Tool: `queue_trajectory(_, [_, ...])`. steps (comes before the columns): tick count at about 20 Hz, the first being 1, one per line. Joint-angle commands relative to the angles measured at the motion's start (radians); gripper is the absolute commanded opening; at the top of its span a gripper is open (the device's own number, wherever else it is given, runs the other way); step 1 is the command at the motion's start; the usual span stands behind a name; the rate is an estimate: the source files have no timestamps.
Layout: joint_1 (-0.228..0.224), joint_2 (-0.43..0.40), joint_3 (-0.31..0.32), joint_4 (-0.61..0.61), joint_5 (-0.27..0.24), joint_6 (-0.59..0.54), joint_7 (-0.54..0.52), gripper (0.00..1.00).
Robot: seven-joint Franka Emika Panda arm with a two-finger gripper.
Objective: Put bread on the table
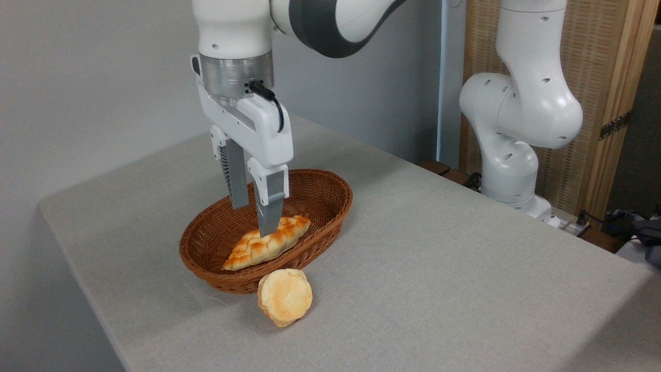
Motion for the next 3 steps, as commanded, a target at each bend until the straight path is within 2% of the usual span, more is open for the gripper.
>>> queue_trajectory(1, [0.005, -0.003, -0.002, 0.018, -0.001, -0.037, -0.026, 1.00])
queue_trajectory(3, [0.008, -0.002, 0.001, 0.017, -0.003, -0.037, -0.021, 1.00])
